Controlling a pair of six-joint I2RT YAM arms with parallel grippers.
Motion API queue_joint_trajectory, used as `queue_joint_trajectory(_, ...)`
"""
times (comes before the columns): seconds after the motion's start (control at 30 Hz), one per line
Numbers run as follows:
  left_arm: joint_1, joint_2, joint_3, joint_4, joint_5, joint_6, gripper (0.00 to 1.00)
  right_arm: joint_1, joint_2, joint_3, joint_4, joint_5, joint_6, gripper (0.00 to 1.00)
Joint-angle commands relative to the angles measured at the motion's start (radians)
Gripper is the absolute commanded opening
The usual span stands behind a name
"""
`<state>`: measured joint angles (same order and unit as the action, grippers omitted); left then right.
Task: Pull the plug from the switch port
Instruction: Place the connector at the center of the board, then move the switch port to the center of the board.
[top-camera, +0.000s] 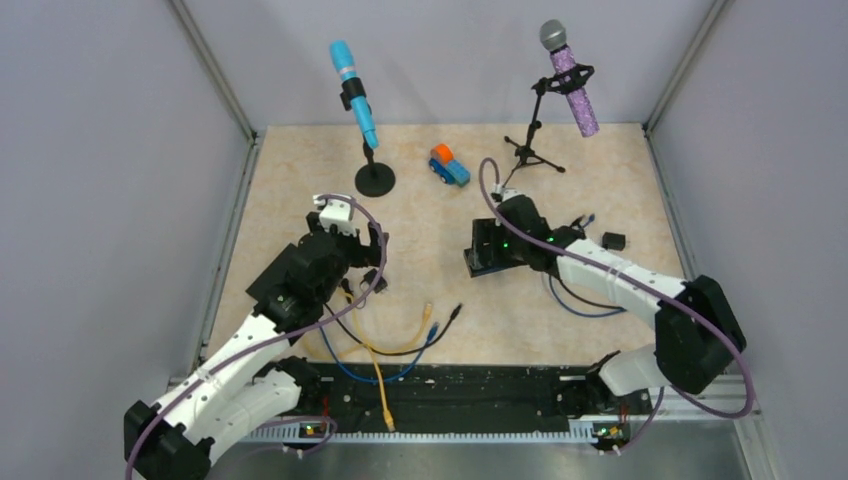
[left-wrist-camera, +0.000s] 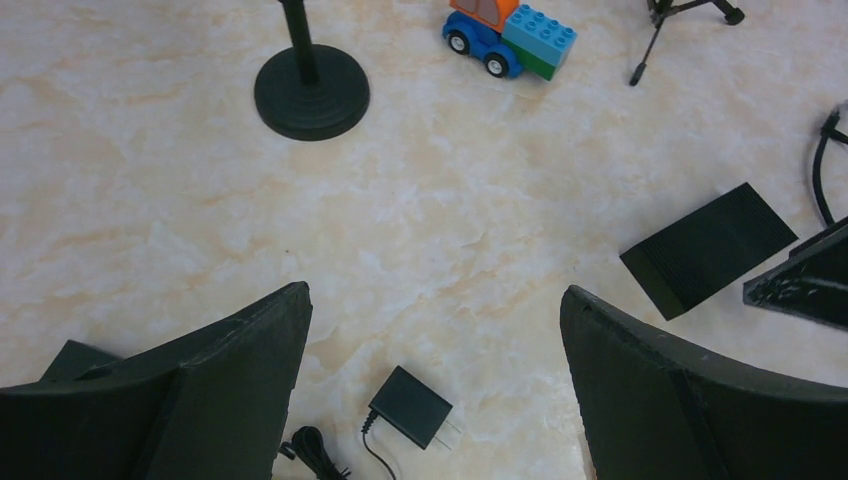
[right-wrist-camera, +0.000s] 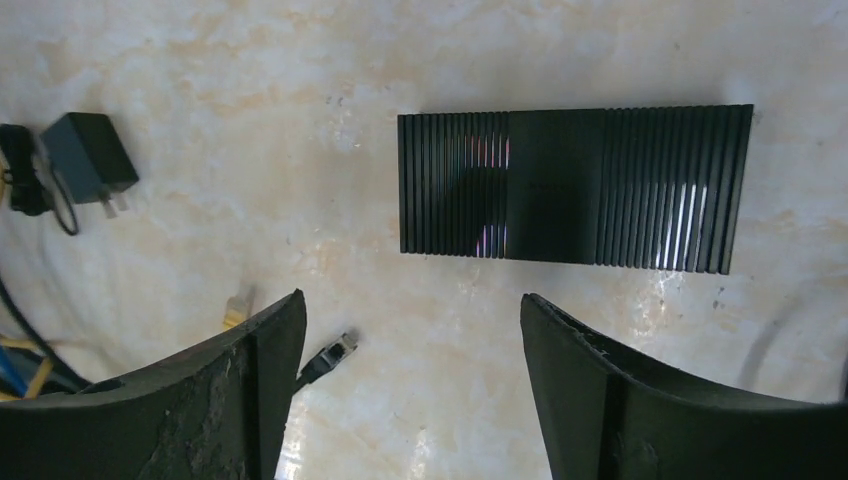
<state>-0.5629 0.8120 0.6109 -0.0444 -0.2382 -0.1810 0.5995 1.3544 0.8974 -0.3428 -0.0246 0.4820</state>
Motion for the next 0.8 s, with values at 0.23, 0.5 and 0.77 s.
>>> queue_joint_trajectory(0.23,0.009,-0.147,-0.049,-0.059,-0.236,-0.038,0.99,0.190,0.306,0.227,-0.088,0.347,-0.100,0.80)
queue_joint_trajectory(0.5,0.010,-0.188,-0.069,-0.090,-0.295,-0.040,0.99,0.193,0.447,0.303,-0.160,0.502,-0.110,0.81)
queue_joint_trajectory(0.77,0.010,-0.197,-0.065,-0.102,-0.302,-0.040,0.99,0.100,0.475,0.297,-0.093,0.465,-0.174,0.81)
